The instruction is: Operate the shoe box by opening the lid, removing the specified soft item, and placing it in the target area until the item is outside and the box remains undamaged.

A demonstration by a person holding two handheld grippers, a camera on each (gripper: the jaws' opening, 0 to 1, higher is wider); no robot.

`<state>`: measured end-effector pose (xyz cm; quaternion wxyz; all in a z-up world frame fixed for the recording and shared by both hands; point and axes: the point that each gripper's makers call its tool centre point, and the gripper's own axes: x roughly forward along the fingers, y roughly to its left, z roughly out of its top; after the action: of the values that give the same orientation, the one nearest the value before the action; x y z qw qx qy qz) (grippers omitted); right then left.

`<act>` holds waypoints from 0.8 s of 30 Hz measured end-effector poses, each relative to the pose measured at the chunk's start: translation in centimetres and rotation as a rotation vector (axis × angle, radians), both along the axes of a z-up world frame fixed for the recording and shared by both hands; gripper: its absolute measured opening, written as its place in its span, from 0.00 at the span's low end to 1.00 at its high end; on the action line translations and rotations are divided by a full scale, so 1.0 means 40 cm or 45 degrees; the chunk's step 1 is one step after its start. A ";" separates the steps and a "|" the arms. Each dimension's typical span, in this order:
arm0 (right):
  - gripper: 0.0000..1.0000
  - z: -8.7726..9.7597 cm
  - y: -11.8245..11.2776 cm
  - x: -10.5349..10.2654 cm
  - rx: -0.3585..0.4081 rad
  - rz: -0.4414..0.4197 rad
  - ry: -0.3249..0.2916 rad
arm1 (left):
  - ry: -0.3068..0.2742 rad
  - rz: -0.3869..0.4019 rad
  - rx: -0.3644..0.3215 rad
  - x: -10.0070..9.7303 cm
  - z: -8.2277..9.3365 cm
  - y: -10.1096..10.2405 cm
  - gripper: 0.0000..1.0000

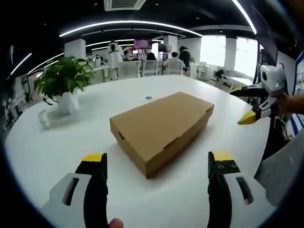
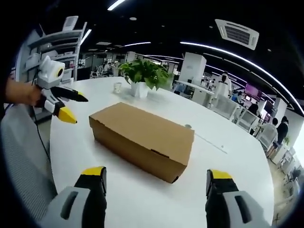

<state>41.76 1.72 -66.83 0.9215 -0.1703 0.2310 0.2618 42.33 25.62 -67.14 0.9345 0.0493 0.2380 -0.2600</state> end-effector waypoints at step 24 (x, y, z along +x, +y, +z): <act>0.81 -0.060 0.014 0.104 0.047 0.055 0.039 | 0.080 0.051 0.003 0.047 -0.091 -0.054 0.82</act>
<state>45.92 2.28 -69.24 0.9150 -0.1540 0.2364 0.2883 44.20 23.47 -70.78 0.9315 0.0373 0.2685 -0.2424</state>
